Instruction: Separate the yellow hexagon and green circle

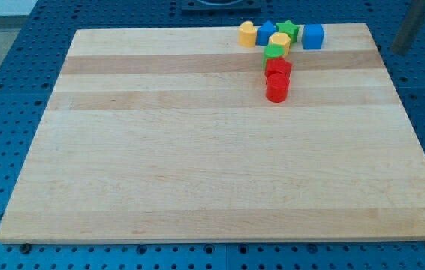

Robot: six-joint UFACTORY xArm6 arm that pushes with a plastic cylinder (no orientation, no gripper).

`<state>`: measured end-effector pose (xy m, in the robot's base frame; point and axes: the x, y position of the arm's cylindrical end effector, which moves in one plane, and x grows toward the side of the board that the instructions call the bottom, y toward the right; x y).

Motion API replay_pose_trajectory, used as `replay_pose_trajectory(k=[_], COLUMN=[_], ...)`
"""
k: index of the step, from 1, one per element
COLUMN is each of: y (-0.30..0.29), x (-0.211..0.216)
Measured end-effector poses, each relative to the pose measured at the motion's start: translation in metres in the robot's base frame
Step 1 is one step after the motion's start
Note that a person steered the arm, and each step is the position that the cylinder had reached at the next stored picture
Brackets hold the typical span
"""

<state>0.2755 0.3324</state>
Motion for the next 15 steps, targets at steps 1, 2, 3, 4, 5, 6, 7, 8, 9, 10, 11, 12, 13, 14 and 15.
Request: replay_pose_trajectory(k=[1, 2, 3, 4, 5, 6, 7, 8, 9, 10, 11, 12, 13, 14, 15], y=[0.000, 0.001, 0.000, -0.005, -0.047, -0.093, -0.127, -0.143, -0.155, -0.175, -0.192, -0.215, -0.239, -0.258, -0.255], x=[0.000, 0.000, 0.000, 0.000, 0.000, 0.000, -0.001, -0.001, -0.003, -0.004, -0.005, -0.006, -0.006, -0.006, -0.017])
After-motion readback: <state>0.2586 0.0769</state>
